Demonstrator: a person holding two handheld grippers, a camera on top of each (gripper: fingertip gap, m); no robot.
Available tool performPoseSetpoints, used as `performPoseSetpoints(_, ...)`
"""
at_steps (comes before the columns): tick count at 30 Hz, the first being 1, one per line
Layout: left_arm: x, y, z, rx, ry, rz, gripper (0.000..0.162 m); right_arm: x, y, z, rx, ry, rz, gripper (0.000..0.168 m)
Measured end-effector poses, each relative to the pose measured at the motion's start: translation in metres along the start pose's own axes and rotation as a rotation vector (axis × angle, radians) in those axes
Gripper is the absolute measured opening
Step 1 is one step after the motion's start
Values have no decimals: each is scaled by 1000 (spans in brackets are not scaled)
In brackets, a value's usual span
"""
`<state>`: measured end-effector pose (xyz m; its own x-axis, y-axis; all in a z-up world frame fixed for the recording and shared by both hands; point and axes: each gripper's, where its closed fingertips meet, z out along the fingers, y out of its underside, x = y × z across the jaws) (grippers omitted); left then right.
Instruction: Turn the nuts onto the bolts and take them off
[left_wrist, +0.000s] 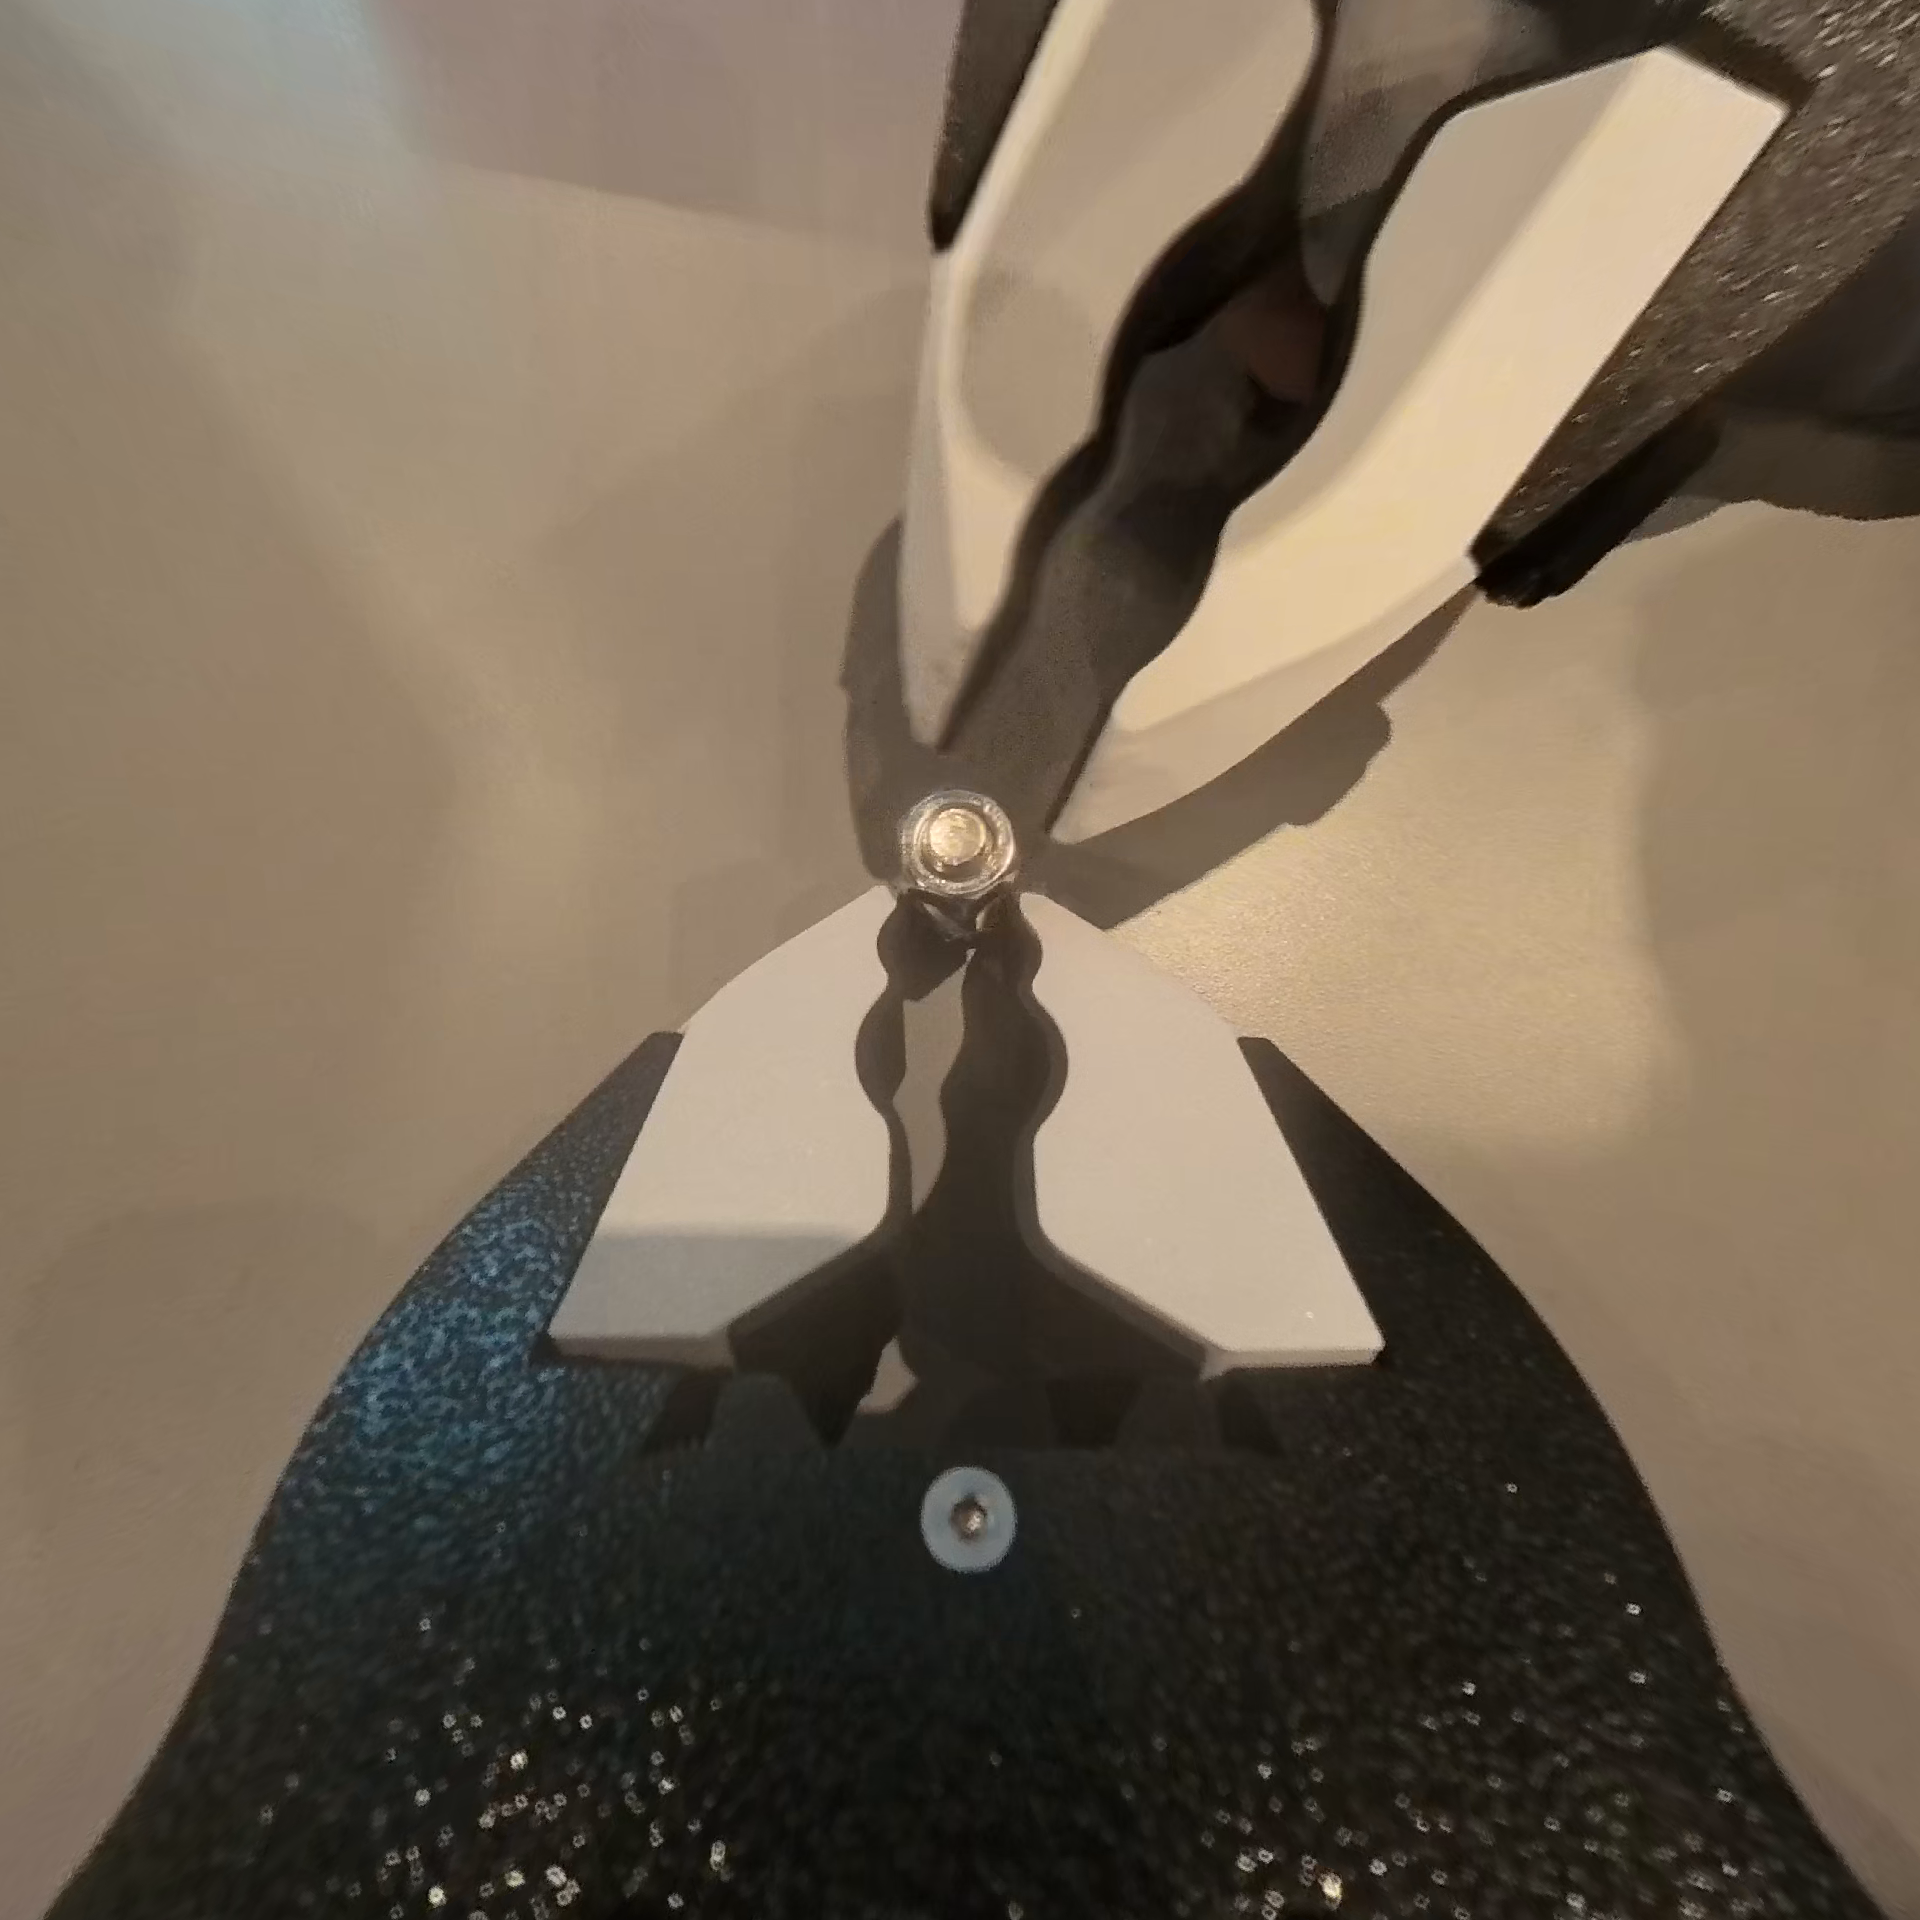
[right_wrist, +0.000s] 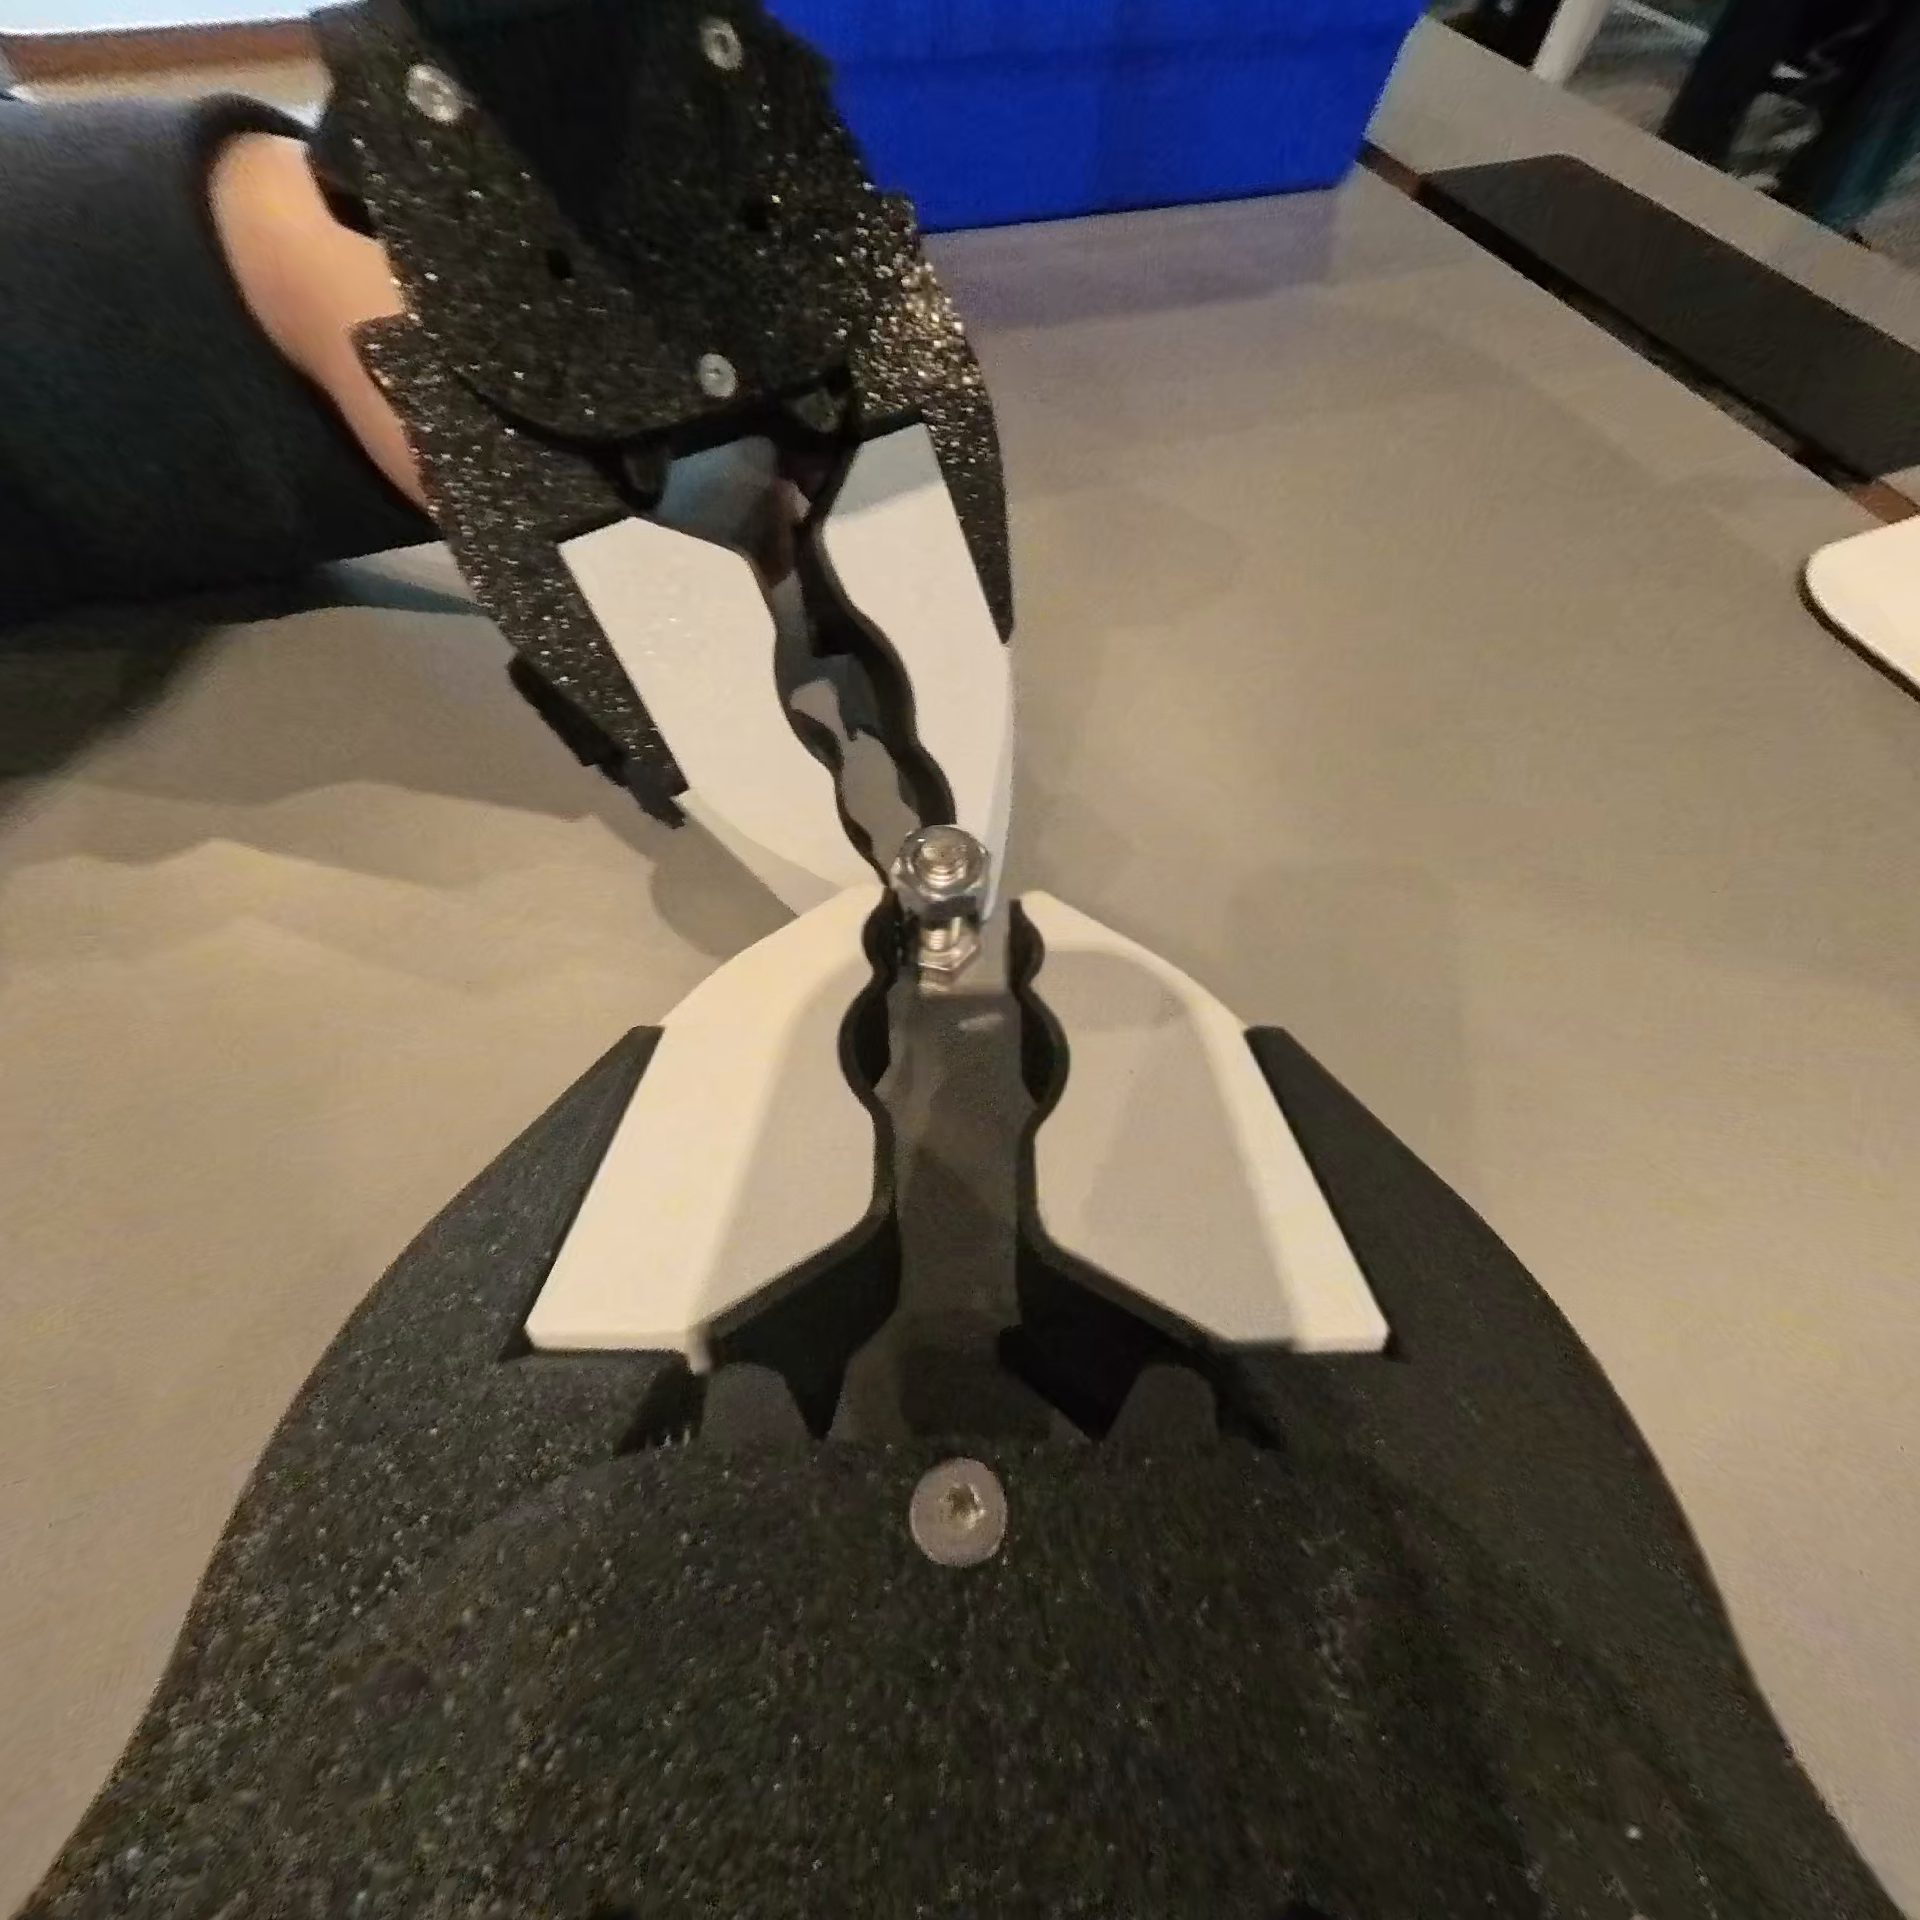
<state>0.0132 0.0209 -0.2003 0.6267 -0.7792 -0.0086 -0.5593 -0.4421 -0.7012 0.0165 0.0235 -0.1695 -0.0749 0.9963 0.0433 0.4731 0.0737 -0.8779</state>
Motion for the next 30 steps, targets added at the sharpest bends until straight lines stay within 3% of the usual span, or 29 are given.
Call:
performPoseSetpoints(2, 0, 0, 0, 0, -1, 0, 16, 0, 2, 2, -16, 3, -3, 23)
performPoseSetpoints(5, 0, 0, 0, 0, 0, 0, 16, -17, 3, 1, -21, -93, -67, 1)
performPoseSetpoints(8, 0, 0, 0, 0, 0, -1, 16, -17, 4, 1, -27, -82, -76, 1)
performPoseSetpoints(14, 0, 0, 0, 0, 0, 1, 16, -1, -1, 0, 4, -6, -18, 24)
performPoseSetpoints(16, 0, 0, 0, 0, -1, 1, 16, -4, 2, 2, -18, -16, -37, 24)
performPoseSetpoints(19, -1, 0, 0, 0, -1, -1, 16, -25, 3, 0, -13, -135, -109, 11)
performPoseSetpoints(22, -1, 0, 0, 0, 0, -2, 16, -25, 1, -2, 1, -138, -95, 3)
performPoseSetpoints(26, -1, 0, 0, 1, 0, -2, 16, -6, -1, -1, 8, -28, -42, 20)
performPoseSetpoints(30, -1, 0, 0, 0, 0, -1, 16, -5, 3, 3, -26, -21, -41, 22)
